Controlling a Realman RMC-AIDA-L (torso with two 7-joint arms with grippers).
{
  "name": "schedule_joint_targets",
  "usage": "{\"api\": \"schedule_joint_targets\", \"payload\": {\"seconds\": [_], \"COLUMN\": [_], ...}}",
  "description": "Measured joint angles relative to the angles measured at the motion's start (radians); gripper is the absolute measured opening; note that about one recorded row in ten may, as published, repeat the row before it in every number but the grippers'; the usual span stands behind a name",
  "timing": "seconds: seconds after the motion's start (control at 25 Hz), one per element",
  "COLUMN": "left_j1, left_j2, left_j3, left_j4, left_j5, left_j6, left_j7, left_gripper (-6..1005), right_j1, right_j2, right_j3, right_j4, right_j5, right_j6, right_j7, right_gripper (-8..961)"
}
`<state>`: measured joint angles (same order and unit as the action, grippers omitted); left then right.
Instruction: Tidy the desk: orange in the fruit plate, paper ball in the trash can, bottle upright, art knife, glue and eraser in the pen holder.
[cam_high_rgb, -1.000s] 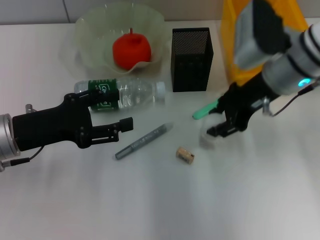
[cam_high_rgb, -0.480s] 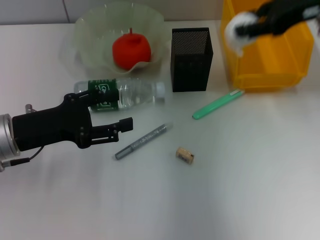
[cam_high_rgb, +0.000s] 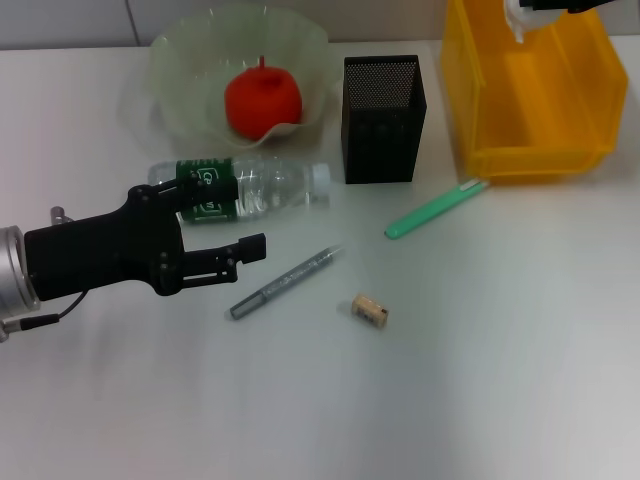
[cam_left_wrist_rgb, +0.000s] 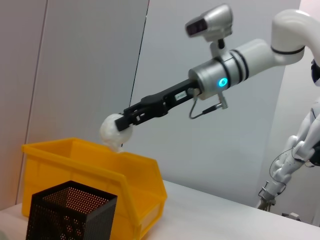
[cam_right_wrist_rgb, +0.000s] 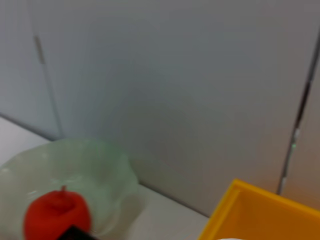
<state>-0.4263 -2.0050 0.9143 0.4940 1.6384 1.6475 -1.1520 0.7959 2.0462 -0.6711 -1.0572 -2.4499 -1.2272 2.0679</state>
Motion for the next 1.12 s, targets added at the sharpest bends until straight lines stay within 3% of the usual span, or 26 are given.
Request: {"api": "schedule_joint_targets", "payload": {"seconds": [0.16, 0.52, 0.64, 0.76, 0.88, 0.92, 0.96, 1.0, 1.12], "left_j1": [0.002, 0.003, 0.003, 0.002, 0.001, 0.0, -0.002, -0.002, -0.006], "left_j2": [0.001, 0.002, 0.002, 0.002, 0.002, 0.002, 0.002, 0.002, 0.002], "left_j3": [-0.001, -0.002, -0.002, -0.008, -0.012, -0.016, -0.017, -0.017, -0.018], "left_j4": [0.0, 0.0, 0.0, 0.0, 0.0, 0.0, 0.0, 0.0, 0.003], "left_j5": [0.0, 0.0, 0.0, 0.0, 0.0, 0.0, 0.0, 0.0, 0.0], "left_j6": [0.0, 0.0, 0.0, 0.0, 0.0, 0.0, -0.001, -0.001, -0.007], "left_j7": [-0.002, -0.006, -0.006, -0.004, -0.002, -0.001, -0.001, -0.001, -0.001], "left_gripper": [809, 808, 808, 808, 807, 807, 807, 807, 807], "right_j1": [0.003, -0.003, -0.023, -0.066, -0.113, -0.13, -0.143, -0.143, -0.151], "right_j2": [0.004, 0.016, 0.024, 0.02, -0.013, -0.039, -0.081, -0.081, -0.14], "right_j3": [-0.028, -0.05, -0.044, -0.044, -0.042, -0.042, -0.042, -0.042, -0.043], "right_j4": [0.059, 0.068, 0.078, 0.109, 0.19, 0.243, 0.353, 0.353, 0.511], "right_j5": [-0.004, 0.0, 0.078, 0.289, 0.59, 0.705, 0.841, 0.841, 0.929], "right_j6": [0.101, 0.167, 0.221, 0.238, 0.16, 0.101, -0.012, -0.012, -0.21], "right_j7": [0.001, 0.002, -0.011, -0.117, -0.284, -0.352, -0.444, -0.444, -0.579], "right_gripper": [511, 651, 739, 768, 768, 768, 768, 768, 768]}}
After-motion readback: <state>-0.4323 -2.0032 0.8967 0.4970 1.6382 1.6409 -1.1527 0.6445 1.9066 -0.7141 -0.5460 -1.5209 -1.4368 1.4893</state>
